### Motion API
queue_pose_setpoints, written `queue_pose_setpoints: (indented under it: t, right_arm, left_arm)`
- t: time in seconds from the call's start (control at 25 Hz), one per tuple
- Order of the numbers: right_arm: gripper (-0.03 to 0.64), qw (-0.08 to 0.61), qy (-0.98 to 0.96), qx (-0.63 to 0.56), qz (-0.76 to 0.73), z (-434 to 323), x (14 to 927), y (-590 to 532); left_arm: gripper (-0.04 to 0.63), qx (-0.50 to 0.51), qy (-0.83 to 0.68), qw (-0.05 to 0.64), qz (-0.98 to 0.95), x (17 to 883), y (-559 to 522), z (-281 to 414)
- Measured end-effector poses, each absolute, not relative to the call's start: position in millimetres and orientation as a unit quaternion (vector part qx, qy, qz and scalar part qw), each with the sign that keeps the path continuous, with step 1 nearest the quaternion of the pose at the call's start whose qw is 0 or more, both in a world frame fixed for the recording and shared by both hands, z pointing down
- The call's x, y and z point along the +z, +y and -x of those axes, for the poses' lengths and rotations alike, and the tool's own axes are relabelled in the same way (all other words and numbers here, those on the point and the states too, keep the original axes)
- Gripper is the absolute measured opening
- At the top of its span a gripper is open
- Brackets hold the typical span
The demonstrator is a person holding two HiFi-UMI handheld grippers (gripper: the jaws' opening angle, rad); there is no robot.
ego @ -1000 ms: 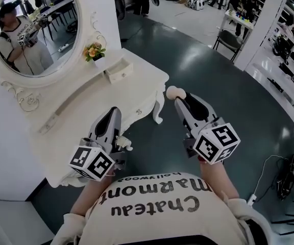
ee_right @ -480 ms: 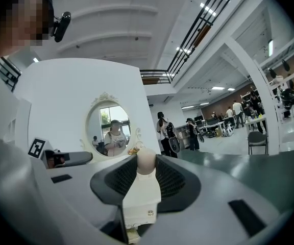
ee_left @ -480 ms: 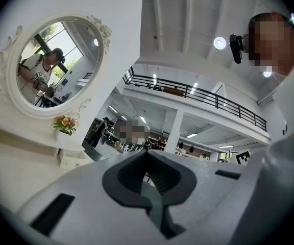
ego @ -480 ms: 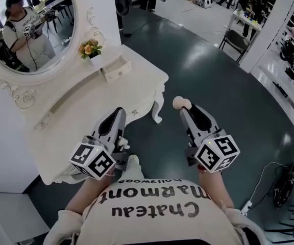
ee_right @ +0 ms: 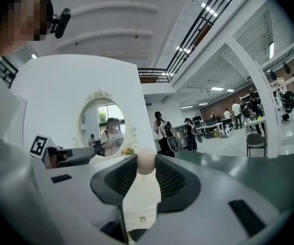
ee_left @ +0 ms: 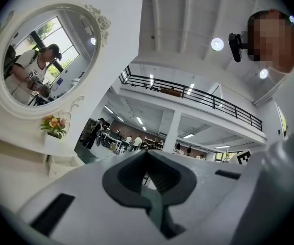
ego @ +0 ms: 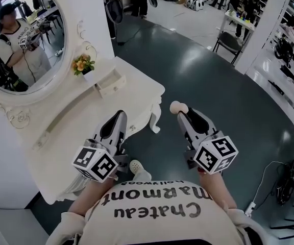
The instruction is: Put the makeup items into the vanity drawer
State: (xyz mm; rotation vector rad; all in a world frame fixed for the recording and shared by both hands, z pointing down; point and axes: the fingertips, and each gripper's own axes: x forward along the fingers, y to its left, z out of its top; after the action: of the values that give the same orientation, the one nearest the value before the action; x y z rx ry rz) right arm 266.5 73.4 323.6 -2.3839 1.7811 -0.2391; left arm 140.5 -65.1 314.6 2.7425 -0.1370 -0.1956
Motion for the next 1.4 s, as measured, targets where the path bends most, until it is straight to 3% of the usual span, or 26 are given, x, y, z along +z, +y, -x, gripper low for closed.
queue_pose_setpoints:
  t: [0.64,1.4]
  right_arm:
    - [0.13,0.078,0.619,-0.062,0.779,-343.7,291.8,-74.0]
    - [0.13,0.046,0.695,-0.113,0.708,-343.1,331.4,-261.4]
  left_arm:
    - [0.009,-0.098,-0.051,0.164,-0.98,276.6,-199.2,-219.5]
    - [0.009,-0.087,-0.203,0.167,-0.961,314.3,-348.9,-156.4]
